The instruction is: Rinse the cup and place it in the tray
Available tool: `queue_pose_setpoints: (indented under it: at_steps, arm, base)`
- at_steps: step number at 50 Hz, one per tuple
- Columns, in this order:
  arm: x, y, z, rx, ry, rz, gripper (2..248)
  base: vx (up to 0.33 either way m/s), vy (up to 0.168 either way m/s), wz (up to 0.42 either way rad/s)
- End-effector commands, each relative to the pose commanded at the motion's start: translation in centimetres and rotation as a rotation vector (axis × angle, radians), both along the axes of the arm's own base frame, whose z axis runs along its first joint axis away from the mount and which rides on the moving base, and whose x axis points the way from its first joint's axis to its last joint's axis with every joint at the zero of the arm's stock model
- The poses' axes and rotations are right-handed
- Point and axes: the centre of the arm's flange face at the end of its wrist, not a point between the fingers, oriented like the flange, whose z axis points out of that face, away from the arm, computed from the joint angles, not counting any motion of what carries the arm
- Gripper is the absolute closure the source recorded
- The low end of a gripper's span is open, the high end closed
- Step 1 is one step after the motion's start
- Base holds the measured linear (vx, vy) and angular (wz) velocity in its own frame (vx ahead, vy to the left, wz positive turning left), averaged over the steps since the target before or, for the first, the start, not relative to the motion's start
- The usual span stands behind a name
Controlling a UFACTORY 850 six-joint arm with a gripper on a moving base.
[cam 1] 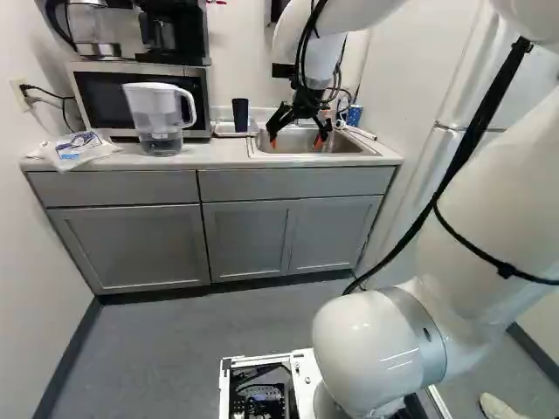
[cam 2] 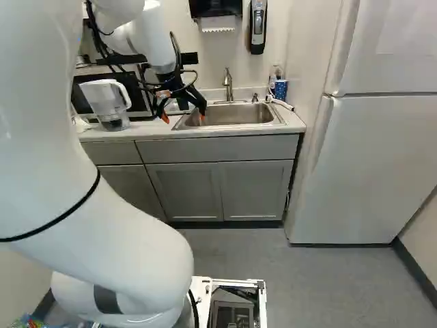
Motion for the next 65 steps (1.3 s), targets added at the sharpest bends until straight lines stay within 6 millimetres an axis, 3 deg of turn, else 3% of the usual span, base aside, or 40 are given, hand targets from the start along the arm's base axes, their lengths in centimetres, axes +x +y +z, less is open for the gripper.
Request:
queue_pose_setpoints:
  at_steps: [36, 65]
  arm:
    - [0.0, 0.0, -0.3, 0.001, -0.006, 0.0, 3]
    - [-0.2, -0.3, -2.2, 0.006, -0.054, -0.003, 3]
  base:
    - [0.0, 0.0, 0.0]
    - [0.0, 0.0, 0.0]
